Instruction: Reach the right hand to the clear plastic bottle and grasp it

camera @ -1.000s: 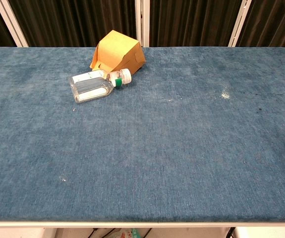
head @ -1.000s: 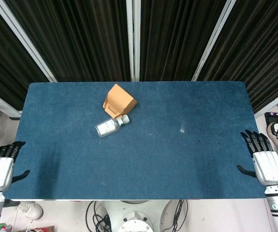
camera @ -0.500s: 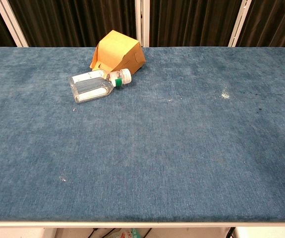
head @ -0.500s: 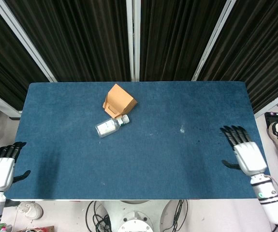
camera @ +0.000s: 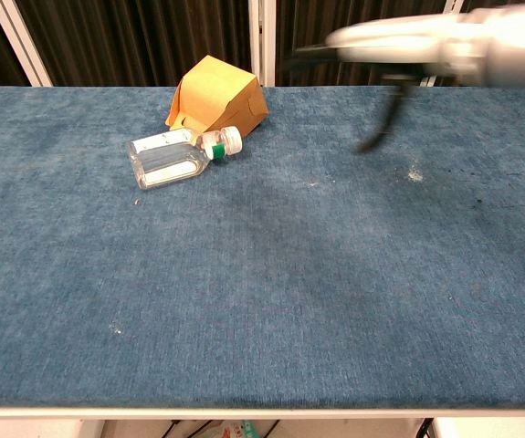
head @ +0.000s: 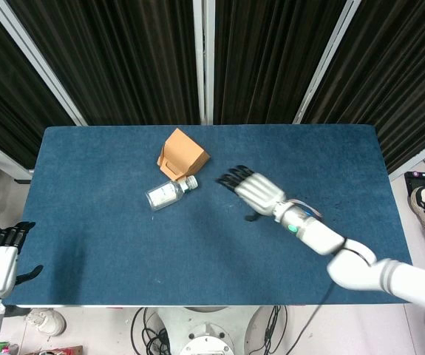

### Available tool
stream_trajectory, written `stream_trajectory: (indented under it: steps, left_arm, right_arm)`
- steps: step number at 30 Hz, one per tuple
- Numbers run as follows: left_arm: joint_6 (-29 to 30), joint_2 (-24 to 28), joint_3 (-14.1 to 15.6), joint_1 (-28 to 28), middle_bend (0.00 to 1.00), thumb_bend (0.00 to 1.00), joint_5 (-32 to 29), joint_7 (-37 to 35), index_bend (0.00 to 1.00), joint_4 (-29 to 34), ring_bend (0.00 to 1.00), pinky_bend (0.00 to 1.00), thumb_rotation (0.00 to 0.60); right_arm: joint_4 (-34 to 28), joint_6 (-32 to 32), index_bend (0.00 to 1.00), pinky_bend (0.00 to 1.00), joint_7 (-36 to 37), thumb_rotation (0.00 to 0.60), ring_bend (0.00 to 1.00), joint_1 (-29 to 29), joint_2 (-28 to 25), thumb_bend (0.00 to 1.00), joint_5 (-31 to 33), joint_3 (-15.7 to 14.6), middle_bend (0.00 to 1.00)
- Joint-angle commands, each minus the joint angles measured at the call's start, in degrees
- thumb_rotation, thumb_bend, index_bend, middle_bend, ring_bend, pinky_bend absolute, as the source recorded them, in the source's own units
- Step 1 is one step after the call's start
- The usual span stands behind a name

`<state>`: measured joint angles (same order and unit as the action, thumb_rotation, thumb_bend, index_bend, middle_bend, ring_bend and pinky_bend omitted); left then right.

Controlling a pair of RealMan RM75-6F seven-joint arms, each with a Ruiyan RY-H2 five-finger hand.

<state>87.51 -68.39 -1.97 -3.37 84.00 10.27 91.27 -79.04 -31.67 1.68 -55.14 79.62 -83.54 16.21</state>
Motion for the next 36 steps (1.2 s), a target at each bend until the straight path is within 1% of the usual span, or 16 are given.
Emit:
stream_trajectory:
  steps: [1,4,7,10,13,16,19,22,24,25,26,28,32,36]
  left_arm:
    - [0.8,0.5,0.1,0.7,0.18,0.01,-0.4,0.3,0.18,0.7,0.2,0.21,0.6]
    - [1.6,1.0,0.3,1.4,0.18,0.01,-0.5,0.5,0.18,1.4,0.2,0.21,0.6]
    - [2.1,1.6,0.4,2.1,0.18,0.01,-0.7,0.7,0.18,2.2,0.2,0.21,0.6]
    - [2.7,2.0,0.4,2.6,0.18,0.01,-0.6,0.6,0.18,2.8,0.2,0.21,0.6]
    - [3.2,2.2,0.5,3.0,0.18,0.01,-0.4,0.3,0.18,3.1,0.2,0.21,0.6]
    - [3.4,2.3,0.6,3.3,0.18,0.01,-0.2,0.2,0.18,3.2,0.2,0.21,0.6]
    - [4.0,2.5,0.6,3.7,0.18,0.01,-0.1,-0.2,0.18,3.2,0.2,0.21,0.6]
    - [4.9,2.6,0.8,4.5,0.18,0.01,0.2,-0.8,0.18,3.3,0.2,0.21,0.6]
    - [5.4,2.7,0.9,4.9,0.18,0.01,0.4,-1.2,0.18,3.4,0.2,0.21,0.6]
    - [5.8,2.7,1.0,5.2,0.18,0.01,0.5,-1.5,0.19,3.4,0.2,0.21,0.6]
    - [6.0,2.7,1.0,5.4,0.18,0.01,0.6,-1.6,0.18,3.4,0.2,0.21,0.6]
    - [6.4,2.7,1.1,5.8,0.18,0.01,0.7,-2.0,0.19,3.3,0.2,0.21,0.6]
    - [7.0,2.7,0.9,6.3,0.18,0.01,0.8,-2.8,0.19,3.3,0.2,0.21,0.6]
    - [7.3,2.7,0.8,6.5,0.18,0.01,1.1,-2.9,0.19,3.1,0.2,0.21,0.6]
  right_arm:
    - [17.0,12.0,0.0,0.04,-0.5,0.6,0.0,-14.3,13.8,0.05,5.9,4.1,0.08]
    - [26.4,15.1,0.0,0.04,0.0,0.6,0.0,-20.0,20.6,0.05,6.7,4.3,0.08]
    - [34.7,17.1,0.0,0.04,1.1,0.6,0.0,-24.7,26.2,0.05,6.9,4.5,0.08]
    - [41.6,19.9,0.0,0.04,2.9,0.6,0.0,-28.6,30.7,0.06,7.2,4.5,0.08]
    - [47.4,21.3,0.0,0.04,4.4,0.6,0.0,-31.6,34.5,0.07,7.1,4.6,0.09]
    - [51.7,21.9,0.0,0.04,6.5,0.6,0.0,-34.0,37.5,0.12,7.1,5.0,0.13]
    - [55.2,22.3,0.04,0.06,8.0,0.6,0.0,-36.1,39.8,0.17,6.5,4.9,0.17]
    - [58.6,22.9,0.12,0.1,9.1,0.6,0.04,-37.7,41.7,0.19,6.0,4.4,0.22]
    - [60.7,22.4,0.22,0.15,9.8,0.6,0.11,-38.1,42.9,0.25,6.1,4.3,0.29]
    - [62.0,22.2,0.25,0.17,10.2,0.6,0.14,-38.2,43.6,0.27,6.2,4.2,0.31]
    - [62.8,22.0,0.3,0.2,10.4,0.6,0.18,-38.2,44.0,0.3,6.2,4.1,0.35]
    - [64.2,21.5,0.37,0.24,10.9,0.6,0.23,-38.0,44.6,0.32,6.0,3.7,0.42]
    - [64.7,19.2,0.48,0.3,12.1,0.6,0.3,-36.9,44.7,0.34,5.5,2.8,0.48]
    - [60.9,15.0,0.52,0.35,15.1,0.6,0.33,-34.6,42.0,0.36,4.0,1.3,0.5]
